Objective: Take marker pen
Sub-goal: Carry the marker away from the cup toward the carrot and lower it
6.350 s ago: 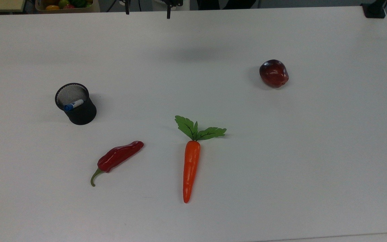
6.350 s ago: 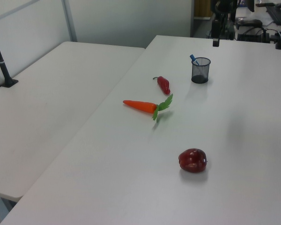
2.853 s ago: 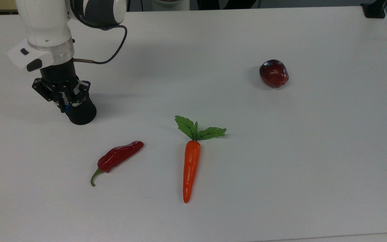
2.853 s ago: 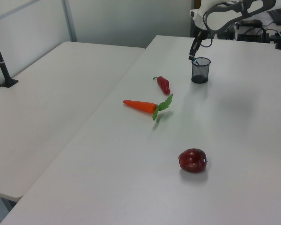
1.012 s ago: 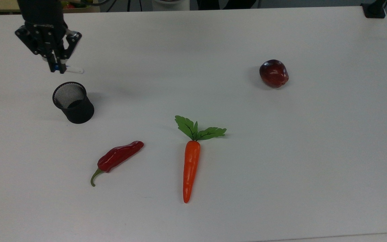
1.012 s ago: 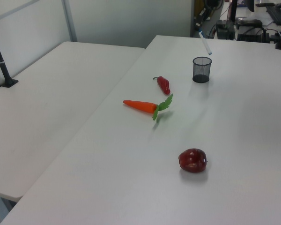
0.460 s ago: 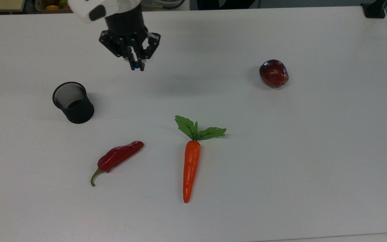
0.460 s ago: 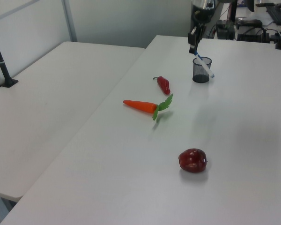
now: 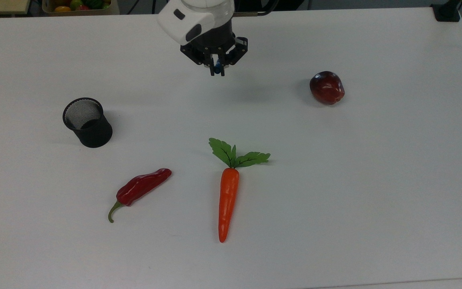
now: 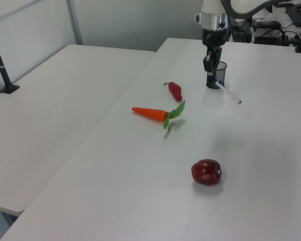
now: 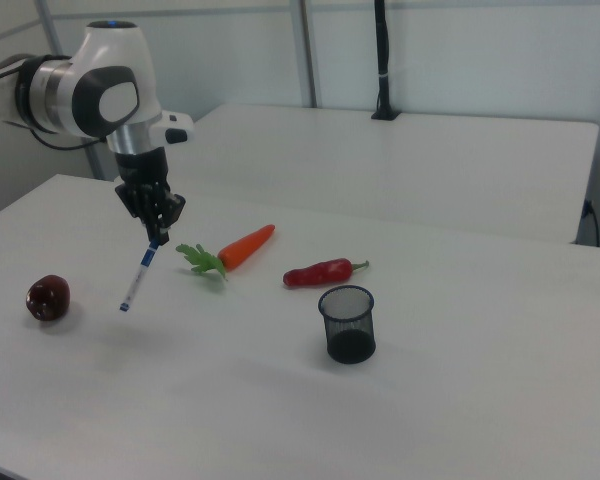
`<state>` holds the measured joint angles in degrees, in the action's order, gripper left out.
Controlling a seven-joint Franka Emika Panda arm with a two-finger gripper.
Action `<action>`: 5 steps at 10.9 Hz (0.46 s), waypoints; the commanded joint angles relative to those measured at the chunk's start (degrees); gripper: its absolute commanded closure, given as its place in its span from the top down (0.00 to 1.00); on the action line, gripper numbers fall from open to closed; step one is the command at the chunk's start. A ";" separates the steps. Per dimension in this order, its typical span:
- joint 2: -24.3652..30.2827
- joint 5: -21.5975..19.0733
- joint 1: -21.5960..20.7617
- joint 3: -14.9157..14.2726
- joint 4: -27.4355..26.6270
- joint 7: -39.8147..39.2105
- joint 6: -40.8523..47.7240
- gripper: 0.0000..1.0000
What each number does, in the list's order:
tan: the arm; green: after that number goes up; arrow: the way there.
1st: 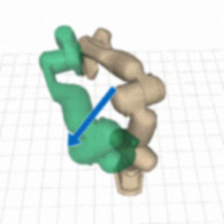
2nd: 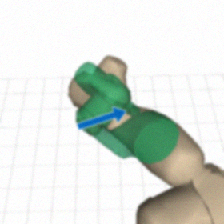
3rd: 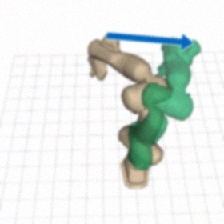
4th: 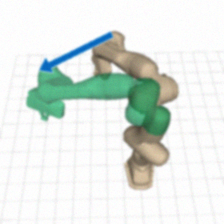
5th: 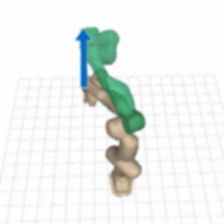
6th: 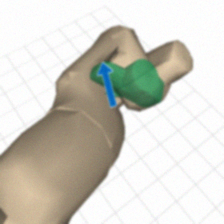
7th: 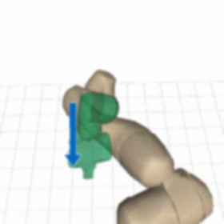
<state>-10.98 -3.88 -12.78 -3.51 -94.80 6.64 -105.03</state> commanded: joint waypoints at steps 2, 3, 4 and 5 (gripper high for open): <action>-5.16 2.02 -2.34 -0.71 -2.14 1.45 -2.35 0.17; -6.84 2.99 -2.77 -0.71 -2.23 1.45 -4.55 0.18; -8.77 3.35 -3.04 -0.71 -2.14 1.45 -5.79 0.18; -10.36 4.13 -3.04 -0.71 -2.05 1.45 -7.10 0.18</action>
<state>-18.13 -1.65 -14.56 -3.52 -97.00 7.21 -109.01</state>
